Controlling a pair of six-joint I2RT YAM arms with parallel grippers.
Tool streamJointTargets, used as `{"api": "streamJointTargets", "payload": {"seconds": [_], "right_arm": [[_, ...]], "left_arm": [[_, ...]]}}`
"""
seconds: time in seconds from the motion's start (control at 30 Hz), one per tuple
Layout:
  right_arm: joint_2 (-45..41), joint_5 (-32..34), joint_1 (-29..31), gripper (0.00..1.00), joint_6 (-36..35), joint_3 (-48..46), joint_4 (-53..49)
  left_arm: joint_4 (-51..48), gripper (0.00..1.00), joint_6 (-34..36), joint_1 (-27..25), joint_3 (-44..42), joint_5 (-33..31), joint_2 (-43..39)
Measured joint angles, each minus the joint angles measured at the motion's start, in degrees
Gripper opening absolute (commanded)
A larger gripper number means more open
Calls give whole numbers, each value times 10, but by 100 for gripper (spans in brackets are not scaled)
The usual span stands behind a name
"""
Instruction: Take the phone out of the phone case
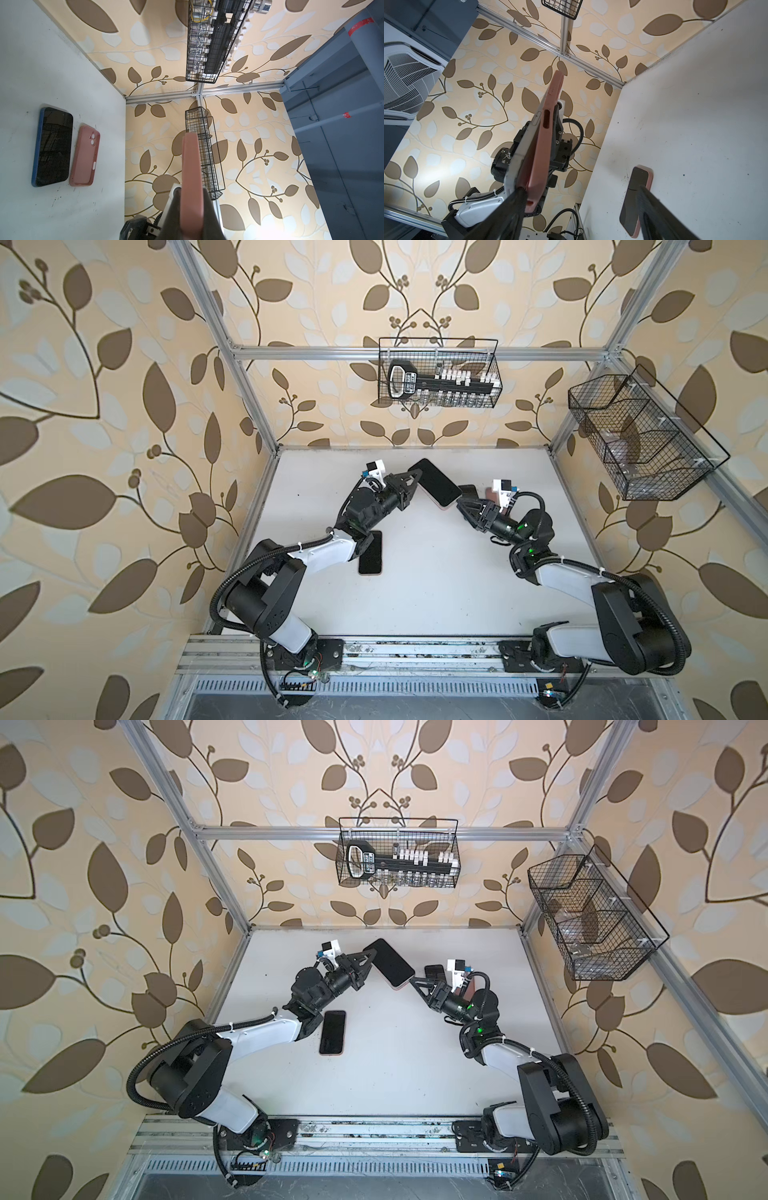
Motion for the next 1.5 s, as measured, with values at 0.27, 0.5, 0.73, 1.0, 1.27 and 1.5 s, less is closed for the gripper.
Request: {"api": "streamJointTargets", "payload": {"seconds": [0.27, 0.5, 0.73, 1.0, 1.27, 1.5], "right_arm": [[32, 4, -2, 80, 26, 3, 31], [37, 4, -1, 72, 34, 3, 34], [36, 4, 2, 63, 35, 3, 35], [19, 4, 3, 54, 36, 3, 33], [-3, 4, 5, 48, 36, 3, 13], [-12, 4, 5, 40, 35, 3, -5]], "left_arm": [[0, 0, 0, -13, 0, 20, 10], [14, 0, -1, -14, 2, 24, 26], [16, 0, 1, -9, 11, 33, 36], [11, 0, 5, -6, 25, 39, 37], [12, 0, 5, -5, 30, 40, 41], [13, 0, 5, -5, 30, 40, 47]]}}
